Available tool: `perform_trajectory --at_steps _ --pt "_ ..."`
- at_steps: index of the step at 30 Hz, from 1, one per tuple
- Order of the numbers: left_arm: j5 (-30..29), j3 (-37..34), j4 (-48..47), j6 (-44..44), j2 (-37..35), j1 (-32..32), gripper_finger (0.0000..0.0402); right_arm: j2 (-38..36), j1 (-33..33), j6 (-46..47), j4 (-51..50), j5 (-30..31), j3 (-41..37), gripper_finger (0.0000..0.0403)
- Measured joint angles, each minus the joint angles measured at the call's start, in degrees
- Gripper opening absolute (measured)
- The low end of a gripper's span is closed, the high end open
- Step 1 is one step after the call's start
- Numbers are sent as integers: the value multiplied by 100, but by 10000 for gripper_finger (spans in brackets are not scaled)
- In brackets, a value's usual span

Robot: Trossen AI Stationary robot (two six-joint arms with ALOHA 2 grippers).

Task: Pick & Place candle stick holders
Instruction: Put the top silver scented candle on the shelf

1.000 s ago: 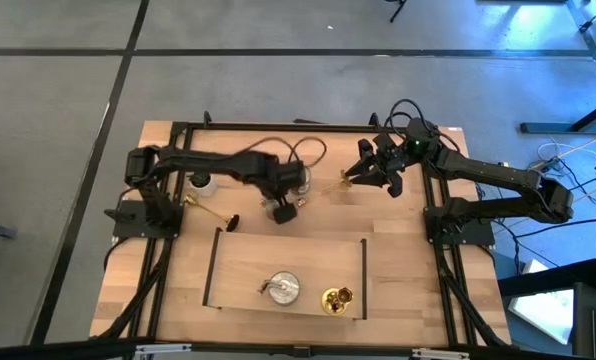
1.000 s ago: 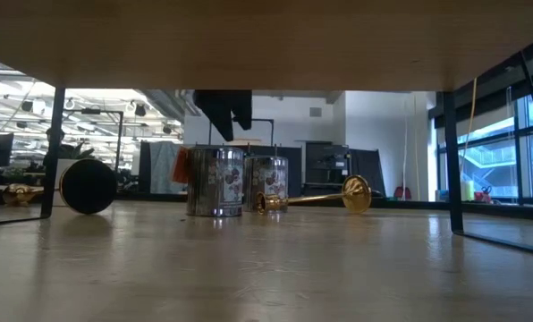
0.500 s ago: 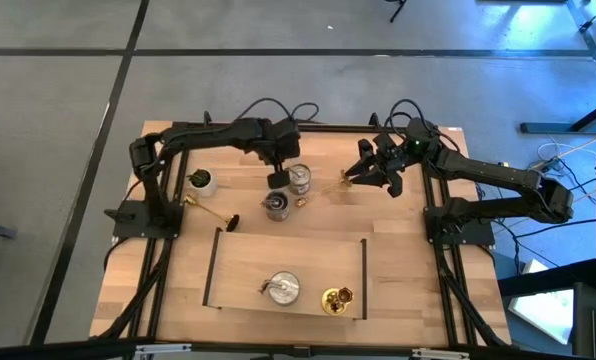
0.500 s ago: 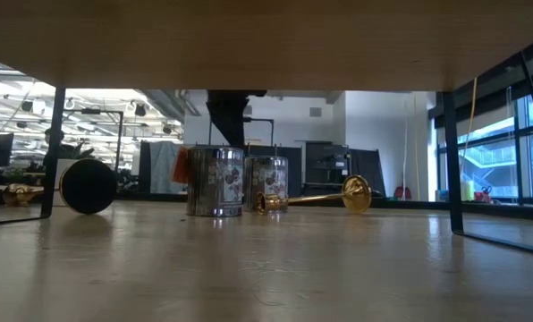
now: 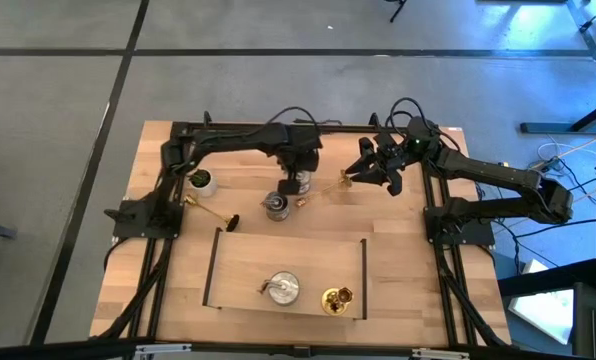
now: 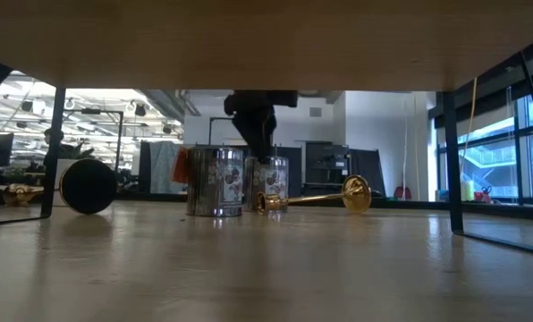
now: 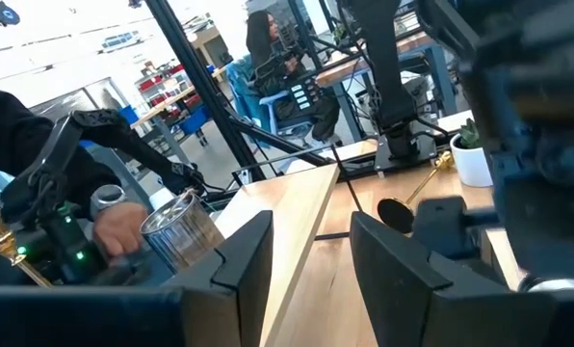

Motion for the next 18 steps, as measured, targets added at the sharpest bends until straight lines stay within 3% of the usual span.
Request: perform_trajectory --at_steps 18 --pt "-113 139 65 681 206 -206 400 -2 0 -18 -9 -50 0 144"
